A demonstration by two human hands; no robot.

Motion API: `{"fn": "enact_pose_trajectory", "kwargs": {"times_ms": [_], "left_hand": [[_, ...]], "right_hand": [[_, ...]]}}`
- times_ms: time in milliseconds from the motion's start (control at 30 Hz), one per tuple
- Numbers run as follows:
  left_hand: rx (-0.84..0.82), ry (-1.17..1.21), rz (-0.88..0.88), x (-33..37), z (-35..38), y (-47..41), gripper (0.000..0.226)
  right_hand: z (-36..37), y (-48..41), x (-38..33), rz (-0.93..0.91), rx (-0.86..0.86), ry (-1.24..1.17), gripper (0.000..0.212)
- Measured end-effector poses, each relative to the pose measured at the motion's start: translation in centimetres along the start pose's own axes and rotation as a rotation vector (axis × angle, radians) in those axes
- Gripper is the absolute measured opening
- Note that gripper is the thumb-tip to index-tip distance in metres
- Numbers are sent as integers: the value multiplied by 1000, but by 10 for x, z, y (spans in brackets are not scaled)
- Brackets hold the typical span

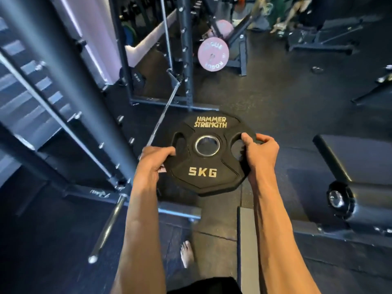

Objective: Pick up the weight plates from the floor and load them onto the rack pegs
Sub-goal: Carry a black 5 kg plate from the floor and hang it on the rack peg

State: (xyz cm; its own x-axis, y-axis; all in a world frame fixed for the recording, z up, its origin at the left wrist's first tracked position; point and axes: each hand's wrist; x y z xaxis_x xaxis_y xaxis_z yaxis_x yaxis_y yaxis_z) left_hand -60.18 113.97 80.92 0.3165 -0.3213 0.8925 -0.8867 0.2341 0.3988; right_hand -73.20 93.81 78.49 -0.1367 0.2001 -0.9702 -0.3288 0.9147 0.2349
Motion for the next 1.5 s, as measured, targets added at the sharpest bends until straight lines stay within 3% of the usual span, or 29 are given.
{"fn": "enact_pose_trajectory", "kwargs": {"times_ms": [67, 200, 400, 667, 833, 1067, 1500], "left_hand": [[87, 41, -3, -14, -29, 24, 5], [232, 96, 9, -39, -97, 70, 22], [522, 168, 11, -75, -214, 127, 60], [887, 239, 70, -118, -386, 184, 47], [1007, 239, 171, -124, -481, 195, 59], [1093, 150, 289, -83, -611, 177, 56], [1064, 242, 426, -28, -796, 20, 40]], "right_hand": [[10, 25, 5, -20, -92, 22, 51], [37, 102, -10, -47, -255, 19, 32], [109, 200, -10, -68, -567, -22, 22], [231, 363, -6, -163, -891, -36, 21], [302, 443, -8, -227, -969, -70, 20], [406, 529, -56, -453, -972, -163, 21], [636, 578, -87, -661, -929, -349, 18]]}}
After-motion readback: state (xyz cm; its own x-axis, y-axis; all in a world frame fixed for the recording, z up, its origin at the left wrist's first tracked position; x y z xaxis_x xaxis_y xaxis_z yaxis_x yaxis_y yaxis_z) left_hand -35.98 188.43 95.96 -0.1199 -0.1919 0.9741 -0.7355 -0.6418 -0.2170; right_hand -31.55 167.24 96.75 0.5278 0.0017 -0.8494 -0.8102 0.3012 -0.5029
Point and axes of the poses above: each hand's wrist, its own y-axis away from the middle knuckle, its own z-axis out of the palm, x = y × z, and after that the axes turned 2 degrees about z, right-handed
